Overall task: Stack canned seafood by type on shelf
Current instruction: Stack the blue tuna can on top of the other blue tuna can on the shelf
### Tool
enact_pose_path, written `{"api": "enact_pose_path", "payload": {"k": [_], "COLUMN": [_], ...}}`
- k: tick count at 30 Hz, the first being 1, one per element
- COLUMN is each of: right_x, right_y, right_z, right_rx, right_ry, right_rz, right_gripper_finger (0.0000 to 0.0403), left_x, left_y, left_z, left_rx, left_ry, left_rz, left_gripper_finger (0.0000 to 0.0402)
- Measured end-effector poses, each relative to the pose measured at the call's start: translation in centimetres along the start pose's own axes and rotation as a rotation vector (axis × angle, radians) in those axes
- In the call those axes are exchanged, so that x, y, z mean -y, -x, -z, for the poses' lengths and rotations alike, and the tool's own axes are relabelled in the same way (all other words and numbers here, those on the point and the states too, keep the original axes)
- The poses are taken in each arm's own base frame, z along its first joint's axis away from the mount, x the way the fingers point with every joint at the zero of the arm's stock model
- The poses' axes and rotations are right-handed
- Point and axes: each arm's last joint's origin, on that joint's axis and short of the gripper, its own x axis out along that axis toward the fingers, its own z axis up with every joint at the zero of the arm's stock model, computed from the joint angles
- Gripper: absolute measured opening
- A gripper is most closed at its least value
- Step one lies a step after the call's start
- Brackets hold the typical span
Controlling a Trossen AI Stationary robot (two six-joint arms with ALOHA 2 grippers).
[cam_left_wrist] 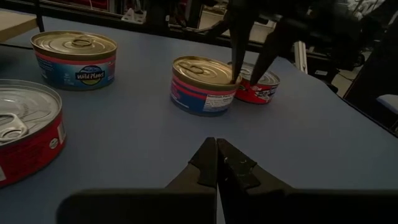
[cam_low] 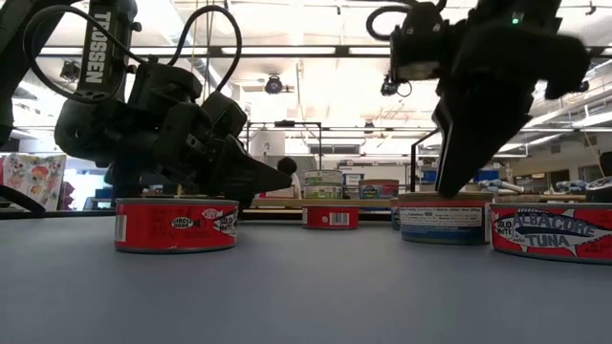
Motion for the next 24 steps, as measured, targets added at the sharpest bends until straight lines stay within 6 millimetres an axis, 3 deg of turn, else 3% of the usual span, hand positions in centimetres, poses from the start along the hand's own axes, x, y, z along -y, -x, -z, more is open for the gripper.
{"api": "enact_pose_path", "payload": {"k": [7, 15, 24], "right_x": [-0.06, -0.05, 0.51], "right_y": [-0.4, -0.41, 0.29], "right_z": [0.08, 0.11, -0.7], "right_rx": [0.005, -0.001, -0.032], "right_ry": [0.009, 0.033, -0.003], "right_rz": [0.037, 0.035, -0.021], "right_gripper_finger": [0.0095, 0.0009, 0.0005], "left_x": [-0.01, -0.01, -0.01], "left_y": [0.0, 0.0, 0.0], "left_z": [0.01, 0.01, 0.02], "left_rx": [-0.001, -0.001, -0.002], "left_ry": [0.0, 0.0, 0.0], "left_rz": [0.0, 0.0, 0.0], "left_gripper_finger": [0.0003, 0.0003, 0.0003]}}
